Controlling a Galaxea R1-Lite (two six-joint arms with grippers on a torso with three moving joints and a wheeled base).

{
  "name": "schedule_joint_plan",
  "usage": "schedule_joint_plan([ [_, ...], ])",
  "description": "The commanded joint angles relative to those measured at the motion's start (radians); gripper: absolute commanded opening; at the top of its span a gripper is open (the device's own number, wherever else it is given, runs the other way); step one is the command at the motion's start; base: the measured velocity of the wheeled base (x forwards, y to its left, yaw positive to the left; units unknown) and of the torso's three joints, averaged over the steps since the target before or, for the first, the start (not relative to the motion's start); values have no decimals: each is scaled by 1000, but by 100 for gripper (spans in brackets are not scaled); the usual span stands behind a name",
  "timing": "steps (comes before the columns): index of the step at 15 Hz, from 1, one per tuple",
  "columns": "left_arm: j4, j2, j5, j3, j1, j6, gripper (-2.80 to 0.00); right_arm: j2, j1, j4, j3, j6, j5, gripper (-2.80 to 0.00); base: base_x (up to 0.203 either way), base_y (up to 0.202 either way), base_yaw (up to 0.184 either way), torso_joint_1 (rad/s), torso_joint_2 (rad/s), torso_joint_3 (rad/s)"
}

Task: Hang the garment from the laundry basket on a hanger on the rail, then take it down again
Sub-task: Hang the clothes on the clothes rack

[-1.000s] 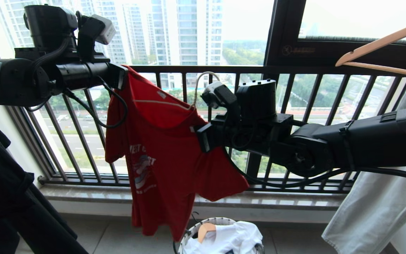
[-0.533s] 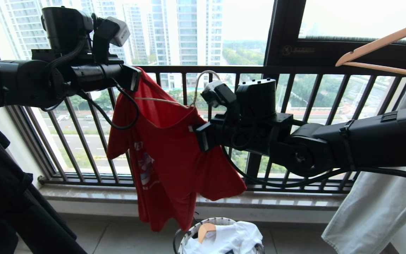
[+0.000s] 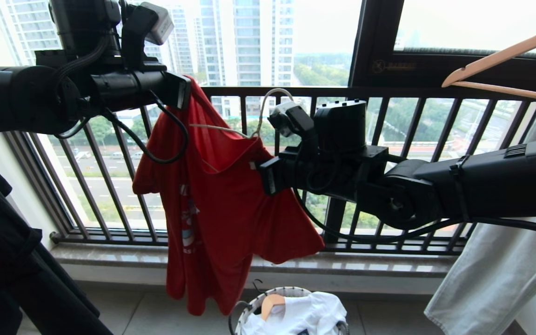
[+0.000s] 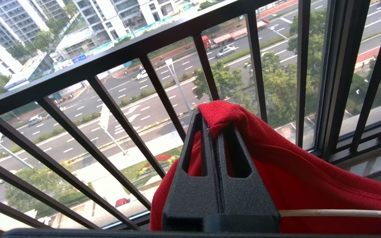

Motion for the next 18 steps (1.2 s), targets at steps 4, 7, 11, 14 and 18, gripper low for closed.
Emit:
schedule_joint_plan([
  [4,19,-32,2,21,-68,-68,-280,6,3,-4,-16,11,2,-280,0,0,0,0,0,0],
  [7,21,-37,11,27,-124,-109,-280,12,3,-4,-30,40,1,-280,0,0,0,0,0,0],
  [11,21,-33,41,28,-165,-116,-280,19,3,-4,-37,49,1,-280,0,0,0,0,0,0],
  [14,16,-35,165,23,-216,-142,-280,34,3,-1,-63,72,-3,-280,0,0,0,0,0,0],
  [18,12,-49,290,24,-268,-150,-280,38,-8,-1,-85,77,-6,-280,0,0,0,0,0,0],
])
